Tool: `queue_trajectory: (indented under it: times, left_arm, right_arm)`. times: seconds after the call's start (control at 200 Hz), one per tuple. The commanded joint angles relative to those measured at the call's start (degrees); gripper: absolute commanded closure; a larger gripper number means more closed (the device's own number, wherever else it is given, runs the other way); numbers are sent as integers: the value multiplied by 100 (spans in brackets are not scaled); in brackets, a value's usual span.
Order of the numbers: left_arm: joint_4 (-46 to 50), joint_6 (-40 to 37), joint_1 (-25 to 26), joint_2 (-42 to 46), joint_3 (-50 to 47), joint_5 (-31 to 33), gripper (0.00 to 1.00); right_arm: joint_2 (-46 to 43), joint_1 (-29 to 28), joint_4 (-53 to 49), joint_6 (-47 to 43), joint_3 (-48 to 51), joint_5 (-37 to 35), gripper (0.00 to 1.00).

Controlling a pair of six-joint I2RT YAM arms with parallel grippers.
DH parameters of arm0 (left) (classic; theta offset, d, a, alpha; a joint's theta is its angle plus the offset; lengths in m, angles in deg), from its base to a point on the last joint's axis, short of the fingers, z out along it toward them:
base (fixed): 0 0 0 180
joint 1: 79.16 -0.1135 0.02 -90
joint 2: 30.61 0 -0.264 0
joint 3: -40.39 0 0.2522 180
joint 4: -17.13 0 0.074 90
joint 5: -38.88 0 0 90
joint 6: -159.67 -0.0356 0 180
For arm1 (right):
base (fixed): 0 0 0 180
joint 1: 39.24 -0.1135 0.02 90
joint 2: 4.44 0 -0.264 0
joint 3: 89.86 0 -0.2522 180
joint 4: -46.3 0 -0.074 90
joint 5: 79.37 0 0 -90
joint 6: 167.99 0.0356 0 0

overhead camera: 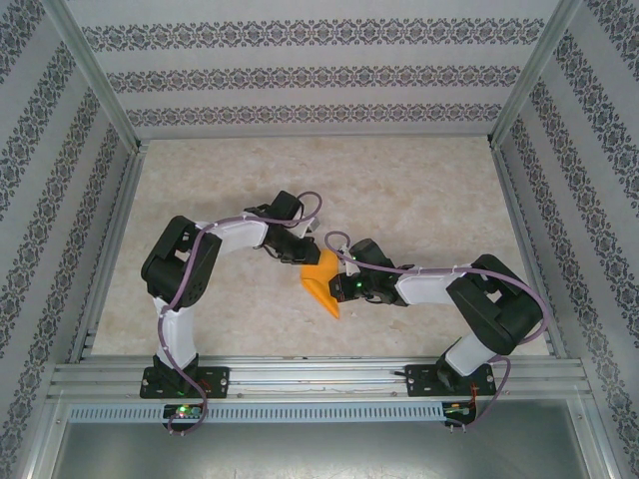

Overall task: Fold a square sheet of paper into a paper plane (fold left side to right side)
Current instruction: Third fold the triangle at the center of the table.

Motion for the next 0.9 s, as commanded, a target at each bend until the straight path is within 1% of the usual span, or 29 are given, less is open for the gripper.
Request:
queue_trajectory:
  times: [0.0,0.05,0.165,0.235,0.335,0.445,0.61,0.894]
  left_arm:
    - [116,34,-150,556,-41,206,81]
    - [-23,93,-212,789,-229,205,82]
    - [-347,208,-247,1312,-774,126,90]
    - [-707,377,-231,1607,-1177,-194,93]
    - [-1334,830,-187,1933,-1761,-660,96]
    - [-1867,1257,-30,2148,-2225,-902,96]
    - [-2647,1798,156,2120,-2641,-998,96]
    - [-3002,1951,376,1585,-2640,-1001,97]
  right_arm:
    - [172,-76,-269,26,91,-126,100]
    - [172,-76,-274,26,92,-126,100]
    - [211,-74,-283,35,54,-126,100]
    - [233,-80,-307,35,37,-135,100]
    - [251,-75,-342,31,21,-159,100]
    - [295,-70,-396,0,17,-210,100]
    - [330,-70,-423,-8,8,-214,100]
    - [356,-68,-537,-56,-32,-258,100]
